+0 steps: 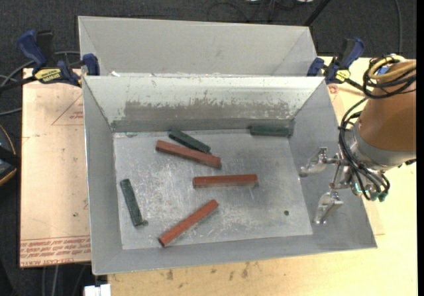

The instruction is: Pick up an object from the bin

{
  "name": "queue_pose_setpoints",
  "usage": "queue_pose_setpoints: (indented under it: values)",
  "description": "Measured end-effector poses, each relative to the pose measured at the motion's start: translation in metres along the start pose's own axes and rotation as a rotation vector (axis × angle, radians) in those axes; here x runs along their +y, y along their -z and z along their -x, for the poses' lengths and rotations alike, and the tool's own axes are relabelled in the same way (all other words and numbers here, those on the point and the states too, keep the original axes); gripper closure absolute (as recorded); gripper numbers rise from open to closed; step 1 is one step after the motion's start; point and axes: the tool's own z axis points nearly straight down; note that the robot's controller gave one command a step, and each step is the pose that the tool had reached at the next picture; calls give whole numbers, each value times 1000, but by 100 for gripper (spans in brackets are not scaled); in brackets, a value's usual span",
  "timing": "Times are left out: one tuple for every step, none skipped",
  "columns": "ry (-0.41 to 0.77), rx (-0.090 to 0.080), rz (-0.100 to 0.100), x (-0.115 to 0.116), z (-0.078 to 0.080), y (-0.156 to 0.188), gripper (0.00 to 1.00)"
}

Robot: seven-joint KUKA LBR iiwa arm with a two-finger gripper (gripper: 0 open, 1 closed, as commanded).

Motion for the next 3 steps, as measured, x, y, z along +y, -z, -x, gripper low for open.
queue_pose_setpoints:
  values:
    - [3,-8,-1,0,2,4,0]
    - [22,-14,-3,51,6,-50,0]
    - [34,-13,-2,66,7,-67,0]
